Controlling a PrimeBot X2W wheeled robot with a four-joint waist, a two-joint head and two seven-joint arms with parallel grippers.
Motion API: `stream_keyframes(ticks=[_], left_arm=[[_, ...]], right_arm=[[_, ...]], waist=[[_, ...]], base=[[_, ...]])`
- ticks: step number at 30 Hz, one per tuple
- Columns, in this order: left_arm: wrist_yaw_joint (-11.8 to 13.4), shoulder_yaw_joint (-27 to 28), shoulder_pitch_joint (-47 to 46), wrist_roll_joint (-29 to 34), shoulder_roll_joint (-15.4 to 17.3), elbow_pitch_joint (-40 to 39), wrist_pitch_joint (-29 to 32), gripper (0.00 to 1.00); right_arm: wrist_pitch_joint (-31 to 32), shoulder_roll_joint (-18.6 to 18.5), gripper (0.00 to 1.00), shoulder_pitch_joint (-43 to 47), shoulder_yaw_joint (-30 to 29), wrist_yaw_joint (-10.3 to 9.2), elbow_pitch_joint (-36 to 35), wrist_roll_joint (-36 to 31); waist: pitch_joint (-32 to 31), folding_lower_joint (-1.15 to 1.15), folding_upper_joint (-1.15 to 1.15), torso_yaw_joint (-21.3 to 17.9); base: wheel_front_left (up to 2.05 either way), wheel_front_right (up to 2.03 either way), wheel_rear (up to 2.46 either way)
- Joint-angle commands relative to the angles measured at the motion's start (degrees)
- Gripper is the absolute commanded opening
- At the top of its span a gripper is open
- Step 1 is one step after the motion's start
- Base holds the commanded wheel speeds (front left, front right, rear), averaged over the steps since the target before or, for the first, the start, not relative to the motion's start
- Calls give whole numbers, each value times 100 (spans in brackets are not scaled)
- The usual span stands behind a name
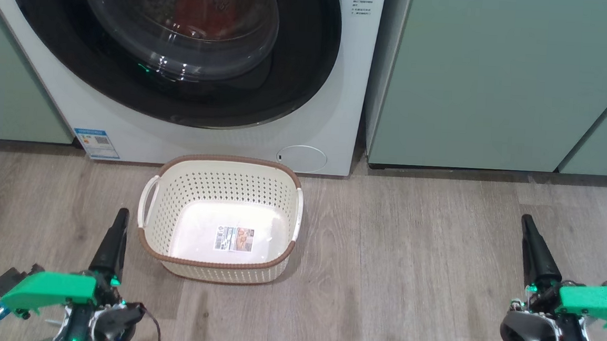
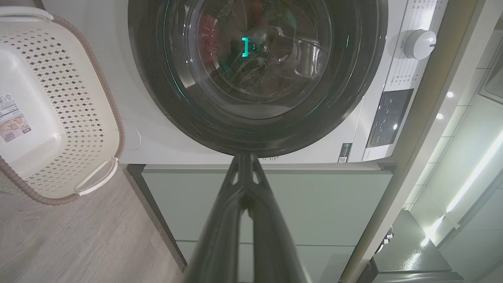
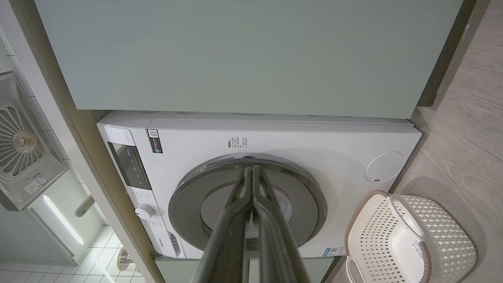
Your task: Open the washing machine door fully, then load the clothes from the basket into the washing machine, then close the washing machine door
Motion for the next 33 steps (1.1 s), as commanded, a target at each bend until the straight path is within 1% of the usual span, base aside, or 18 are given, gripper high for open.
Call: stream_keyframes(ticks=[1,33], left_arm=[[-54,192,-277,-33,47,-171,48,0],[-54,192,-277,-32,47,-171,48,0]], right_arm=[[51,-40,0,-281,111,0,-182,-40],[77,-17,0,-284,79,0,-181,-67]], waist=[[0,0,0,0],[0,0,0,0]], base=[[0,0,0],[0,0,0]])
